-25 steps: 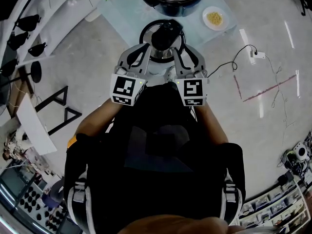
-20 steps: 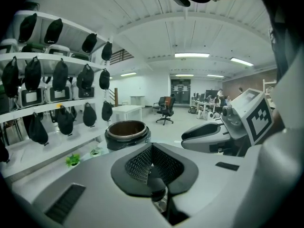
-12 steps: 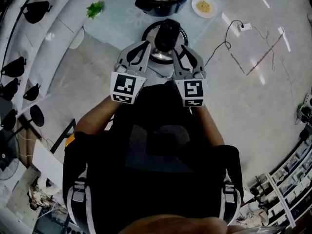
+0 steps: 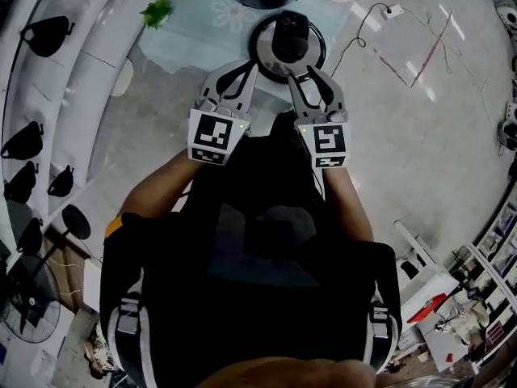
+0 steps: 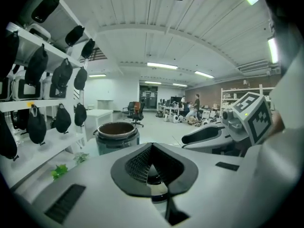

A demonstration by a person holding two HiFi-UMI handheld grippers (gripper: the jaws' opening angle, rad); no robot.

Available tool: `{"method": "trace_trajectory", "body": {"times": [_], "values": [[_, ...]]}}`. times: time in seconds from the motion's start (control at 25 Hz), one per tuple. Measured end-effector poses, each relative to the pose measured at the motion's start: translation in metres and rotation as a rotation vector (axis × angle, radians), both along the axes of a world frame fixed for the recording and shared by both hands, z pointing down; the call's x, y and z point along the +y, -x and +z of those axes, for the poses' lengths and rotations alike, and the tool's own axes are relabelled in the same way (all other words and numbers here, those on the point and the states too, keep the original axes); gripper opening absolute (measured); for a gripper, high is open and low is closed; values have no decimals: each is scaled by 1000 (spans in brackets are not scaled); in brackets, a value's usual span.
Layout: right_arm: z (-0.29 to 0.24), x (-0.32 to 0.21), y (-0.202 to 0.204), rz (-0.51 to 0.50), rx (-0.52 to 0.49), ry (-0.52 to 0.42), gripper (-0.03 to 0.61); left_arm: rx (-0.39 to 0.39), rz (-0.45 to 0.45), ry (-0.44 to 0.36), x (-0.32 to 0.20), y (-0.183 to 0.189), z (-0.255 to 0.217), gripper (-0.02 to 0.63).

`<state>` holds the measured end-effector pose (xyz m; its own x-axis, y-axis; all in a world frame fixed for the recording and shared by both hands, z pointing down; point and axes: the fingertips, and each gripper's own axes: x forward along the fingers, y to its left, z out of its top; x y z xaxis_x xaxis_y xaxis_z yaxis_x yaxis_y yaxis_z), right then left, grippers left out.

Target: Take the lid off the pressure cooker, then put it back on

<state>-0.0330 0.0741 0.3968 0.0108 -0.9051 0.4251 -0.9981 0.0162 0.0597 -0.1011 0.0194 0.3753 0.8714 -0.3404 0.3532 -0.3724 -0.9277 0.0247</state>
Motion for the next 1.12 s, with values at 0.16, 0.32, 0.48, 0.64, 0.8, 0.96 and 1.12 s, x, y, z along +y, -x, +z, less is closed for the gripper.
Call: {"method": "trace_trajectory", "body": {"times": [0.16, 0.32, 0.48, 0.64, 0.8, 0.96, 1.12], "values": [[7, 14, 13, 53, -6, 17, 178, -11, 57, 18, 14, 14, 8, 8], [15, 23, 17, 57, -6, 31, 195, -21, 68, 30, 23, 17, 16, 8], [28, 25, 17, 56, -5, 47, 216, -43, 87, 39, 29, 19, 30, 8], [39, 24, 18, 42, 2, 57, 239, -61, 89, 45, 30, 20, 42, 8], [51, 21, 13, 19, 11, 71, 256, -74, 71, 34, 26, 18, 51, 8], [62, 15, 10, -12, 23, 88, 265, -73, 32, 22, 17, 17, 55, 8], [74, 5, 2, -42, 40, 106, 272, -74, -2, 14, 7, 15, 60, 8]]}}
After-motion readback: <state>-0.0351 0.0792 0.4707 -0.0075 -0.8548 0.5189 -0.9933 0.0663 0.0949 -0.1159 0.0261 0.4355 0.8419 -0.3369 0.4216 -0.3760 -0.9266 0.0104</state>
